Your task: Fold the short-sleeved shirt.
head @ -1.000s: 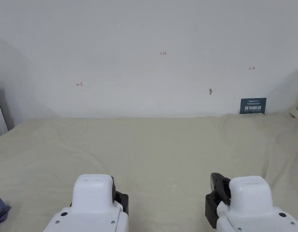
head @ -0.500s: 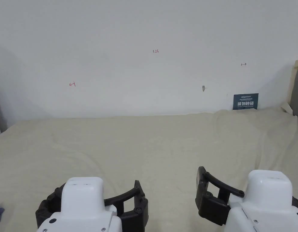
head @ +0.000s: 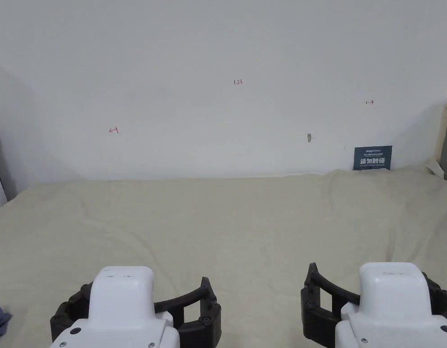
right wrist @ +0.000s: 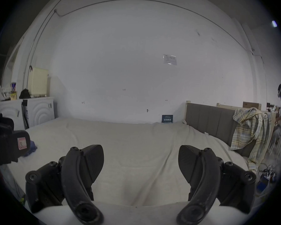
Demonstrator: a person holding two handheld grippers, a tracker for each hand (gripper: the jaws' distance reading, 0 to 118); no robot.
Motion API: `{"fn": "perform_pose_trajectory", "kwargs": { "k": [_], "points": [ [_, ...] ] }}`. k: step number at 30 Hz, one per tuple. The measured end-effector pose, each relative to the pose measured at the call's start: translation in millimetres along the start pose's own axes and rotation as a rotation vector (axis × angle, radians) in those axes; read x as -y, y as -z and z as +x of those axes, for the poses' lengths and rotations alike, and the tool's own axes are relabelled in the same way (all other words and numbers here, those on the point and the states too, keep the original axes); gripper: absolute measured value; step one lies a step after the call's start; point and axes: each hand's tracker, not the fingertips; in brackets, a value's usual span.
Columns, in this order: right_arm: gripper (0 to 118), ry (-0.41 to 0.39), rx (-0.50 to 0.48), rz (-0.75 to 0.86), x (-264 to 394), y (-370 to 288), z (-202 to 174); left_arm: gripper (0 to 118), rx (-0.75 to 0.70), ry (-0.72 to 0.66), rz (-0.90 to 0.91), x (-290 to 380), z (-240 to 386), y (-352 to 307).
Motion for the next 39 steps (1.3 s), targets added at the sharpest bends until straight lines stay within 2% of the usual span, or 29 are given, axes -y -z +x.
{"fn": "perform_pose_trajectory", "kwargs": {
  "k": [6, 7, 10, 12, 19, 24, 30, 39],
  "points": [
    [96, 0.007, -0.062, -0.036, 2, 0, -3, 114, -0.011, -0.032, 0.013, -1, -4, 0],
    [96, 0.012, -0.118, -0.014, 4, 0, -3, 114, -0.006, -0.038, 0.010, -2, -5, 0],
    [96, 0.015, -0.076, -0.037, 2, 1, -4, 114, -0.008, -0.039, 0.012, -2, -6, 0],
    [96, 0.039, -0.002, 0.002, 3, 1, -3, 114, -0.018, -0.034, 0.015, -3, -7, 0],
    [96, 0.108, -0.056, 0.080, 14, 2, 15, 114, -0.008, -0.049, 0.012, -5, -9, 0],
    [96, 0.017, -0.042, 0.137, 17, -5, 9, 114, 0.003, -0.045, 0.022, -6, -5, -2],
    [96, 0.042, -0.070, 0.135, 16, -7, 8, 114, 0.011, -0.026, 0.055, -10, -5, -3],
    [96, 0.032, -0.067, 0.135, 16, -8, 9, 114, 0.002, -0.051, 0.048, -8, -10, -2]
  ]
}}
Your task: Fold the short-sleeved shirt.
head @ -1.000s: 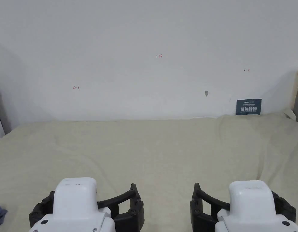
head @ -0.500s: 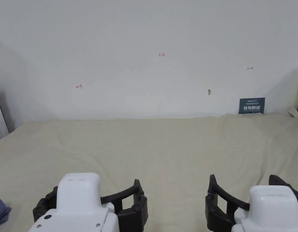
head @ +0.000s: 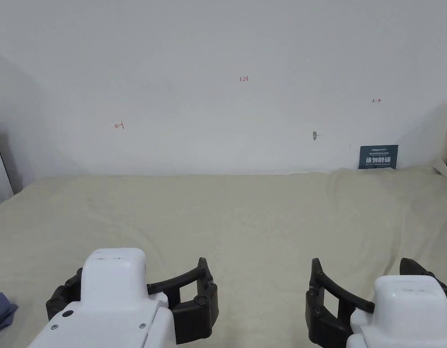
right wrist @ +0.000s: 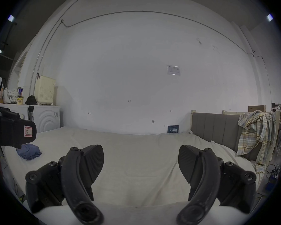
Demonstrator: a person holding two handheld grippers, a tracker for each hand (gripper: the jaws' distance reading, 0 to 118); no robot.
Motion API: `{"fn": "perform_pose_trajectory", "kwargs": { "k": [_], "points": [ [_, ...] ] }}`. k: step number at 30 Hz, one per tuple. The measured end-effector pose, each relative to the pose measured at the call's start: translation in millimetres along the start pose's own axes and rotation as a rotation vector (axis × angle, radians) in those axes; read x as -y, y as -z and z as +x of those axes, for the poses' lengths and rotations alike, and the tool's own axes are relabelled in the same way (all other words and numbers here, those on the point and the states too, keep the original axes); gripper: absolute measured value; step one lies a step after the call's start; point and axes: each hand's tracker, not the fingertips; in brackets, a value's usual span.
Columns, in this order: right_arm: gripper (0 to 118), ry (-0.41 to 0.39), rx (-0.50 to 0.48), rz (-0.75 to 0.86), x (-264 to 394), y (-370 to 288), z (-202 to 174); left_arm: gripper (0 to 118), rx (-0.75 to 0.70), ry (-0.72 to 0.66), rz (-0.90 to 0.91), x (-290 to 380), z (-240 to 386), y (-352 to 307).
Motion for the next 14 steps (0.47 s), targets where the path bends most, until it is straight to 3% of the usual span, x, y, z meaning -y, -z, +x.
{"fn": "perform_pose_trajectory", "kwargs": {
  "k": [14],
  "points": [
    [96, 0.009, 0.005, -0.011, -0.6, -0.2, 3.1, 114, -0.006, 0.005, -0.005, 2.5, 0.9, -1.8]
  ]
}}
